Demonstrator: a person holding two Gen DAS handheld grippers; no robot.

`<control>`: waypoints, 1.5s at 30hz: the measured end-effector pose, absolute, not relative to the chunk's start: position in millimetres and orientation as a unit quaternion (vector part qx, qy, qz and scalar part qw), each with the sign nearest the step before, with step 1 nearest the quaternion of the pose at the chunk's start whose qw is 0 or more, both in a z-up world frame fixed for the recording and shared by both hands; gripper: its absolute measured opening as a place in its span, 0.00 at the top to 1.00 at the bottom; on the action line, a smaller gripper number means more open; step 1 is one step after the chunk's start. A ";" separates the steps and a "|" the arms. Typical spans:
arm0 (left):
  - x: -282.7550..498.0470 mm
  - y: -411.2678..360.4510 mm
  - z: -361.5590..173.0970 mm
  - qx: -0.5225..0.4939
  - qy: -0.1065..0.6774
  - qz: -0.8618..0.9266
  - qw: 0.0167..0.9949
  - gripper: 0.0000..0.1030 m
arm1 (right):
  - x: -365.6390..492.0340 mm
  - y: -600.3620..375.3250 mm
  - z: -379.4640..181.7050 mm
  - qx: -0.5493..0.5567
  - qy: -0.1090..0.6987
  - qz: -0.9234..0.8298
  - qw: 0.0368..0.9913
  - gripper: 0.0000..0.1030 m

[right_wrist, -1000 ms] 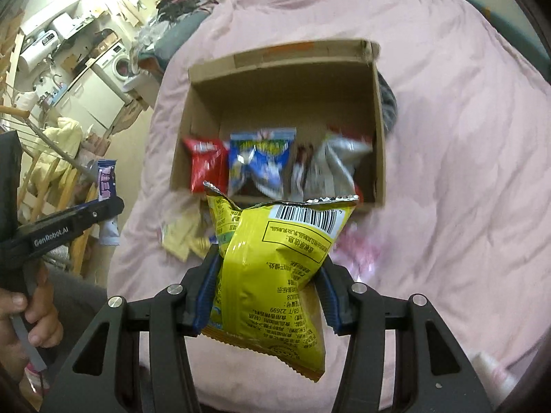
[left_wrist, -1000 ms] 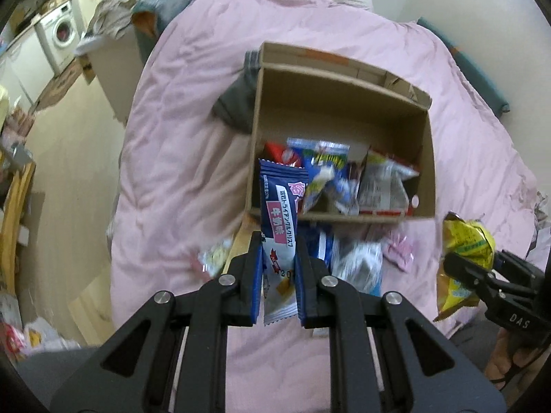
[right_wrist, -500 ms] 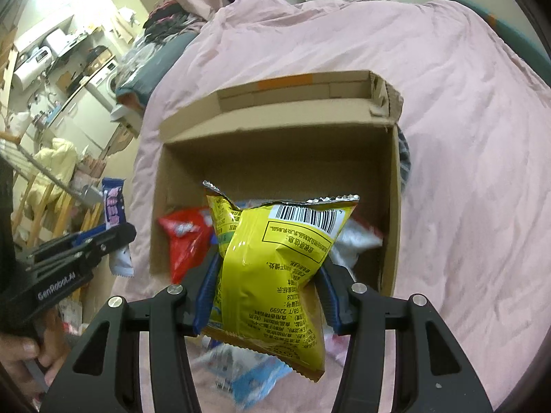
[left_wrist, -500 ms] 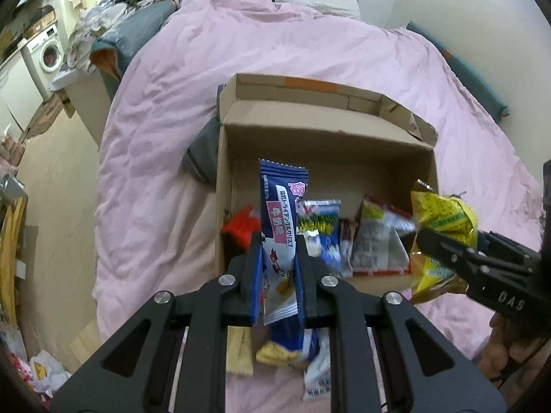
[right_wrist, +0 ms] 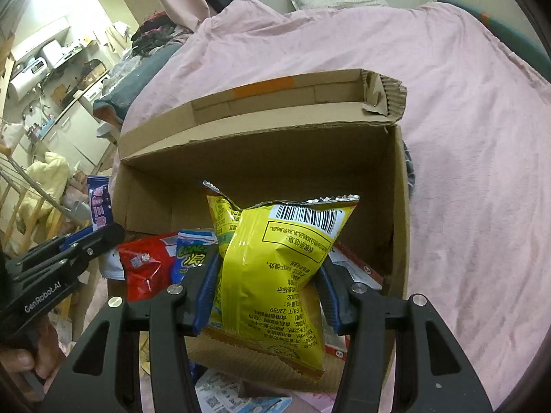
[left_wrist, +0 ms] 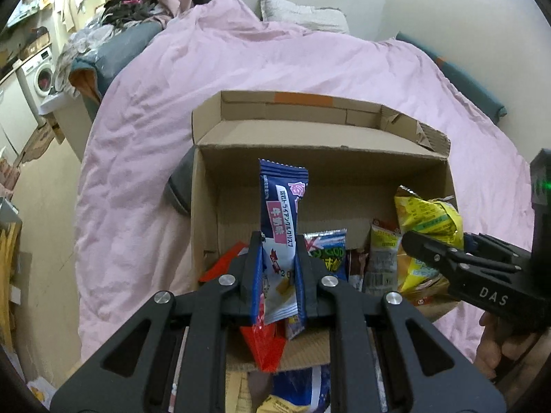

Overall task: Organize snacks
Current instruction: 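Carry the blue bar and yellow bag over the box with both tools, then open both tools to drop the blue bar and yellow bag into the box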

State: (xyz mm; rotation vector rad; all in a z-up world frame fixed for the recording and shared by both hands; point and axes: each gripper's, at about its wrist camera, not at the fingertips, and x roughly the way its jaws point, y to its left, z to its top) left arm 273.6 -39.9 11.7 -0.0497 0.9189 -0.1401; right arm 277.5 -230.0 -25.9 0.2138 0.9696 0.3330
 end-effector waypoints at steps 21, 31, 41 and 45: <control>272.5 -57.7 4.2 -0.021 0.439 -0.113 0.891 0.87 | 286.2 -227.8 -45.4 0.128 0.468 0.165 0.859 0.46; 272.6 -58.8 -5.7 -0.019 0.457 -0.105 0.883 0.87 | 288.8 -232.6 -45.4 0.145 0.475 0.171 0.851 0.46; 270.3 -53.9 -4.4 -0.030 0.458 -0.093 0.883 0.60 | 287.9 -232.2 -42.7 0.139 0.473 0.167 0.854 0.46; 269.7 -52.5 -2.2 -0.033 0.454 -0.093 0.886 0.52 | 287.1 -229.7 -39.6 0.131 0.469 0.171 0.857 0.45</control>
